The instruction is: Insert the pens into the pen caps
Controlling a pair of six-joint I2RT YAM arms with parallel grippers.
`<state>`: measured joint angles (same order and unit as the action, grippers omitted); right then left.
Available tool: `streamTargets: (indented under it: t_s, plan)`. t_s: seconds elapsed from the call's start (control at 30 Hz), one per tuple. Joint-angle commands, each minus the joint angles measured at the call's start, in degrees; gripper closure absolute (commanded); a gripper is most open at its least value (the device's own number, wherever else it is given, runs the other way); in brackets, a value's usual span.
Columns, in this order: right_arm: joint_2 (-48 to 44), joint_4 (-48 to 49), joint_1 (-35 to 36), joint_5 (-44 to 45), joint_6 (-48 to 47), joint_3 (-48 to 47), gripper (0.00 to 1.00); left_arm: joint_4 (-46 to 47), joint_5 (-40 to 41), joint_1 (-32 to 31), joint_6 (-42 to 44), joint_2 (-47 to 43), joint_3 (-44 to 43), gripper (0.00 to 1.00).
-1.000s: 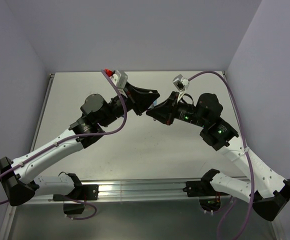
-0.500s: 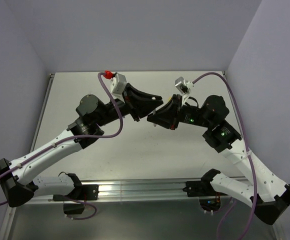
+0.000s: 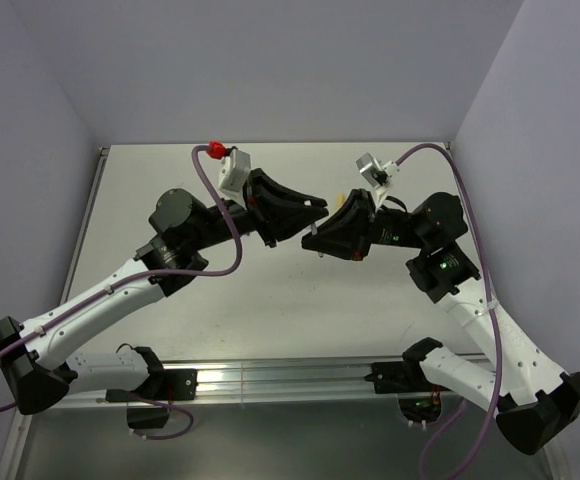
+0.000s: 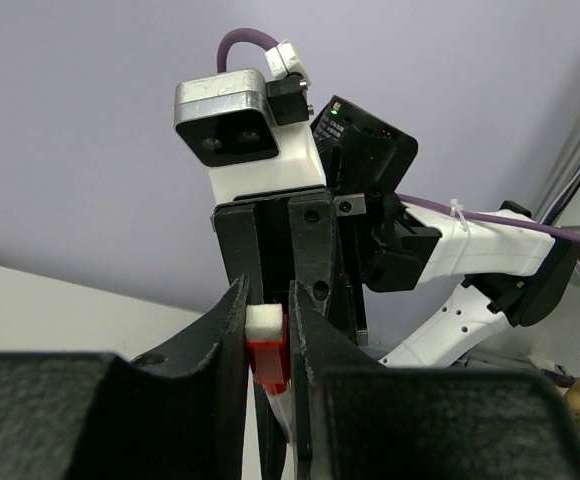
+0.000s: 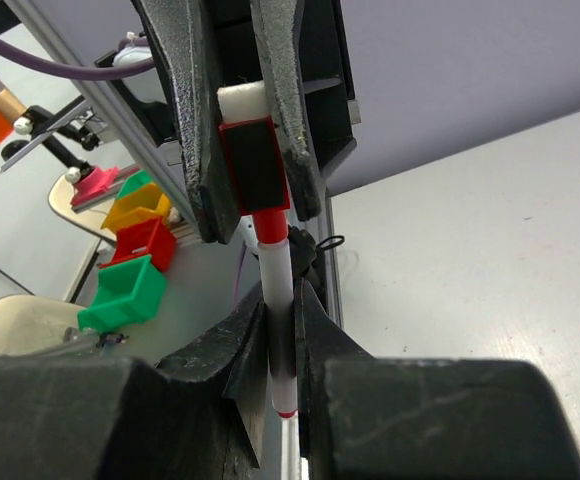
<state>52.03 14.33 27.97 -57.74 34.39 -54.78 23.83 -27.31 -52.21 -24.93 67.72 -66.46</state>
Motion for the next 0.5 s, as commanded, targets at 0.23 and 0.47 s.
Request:
streamTargets:
  t_s: [0.23,0.47]
  plan:
    - [-1.76,7.21,-3.36,18.53,-0.9,-6.39,1.0,-9.16,-4.87,-2.28,-6.27,1.36,7.04,1.0]
    - [-1.84,-0.79,-1.69,26.79,-6.61,-9.55,1.0,-11.79,4.1,-5.53,-9.52,2.5,5.99,1.0]
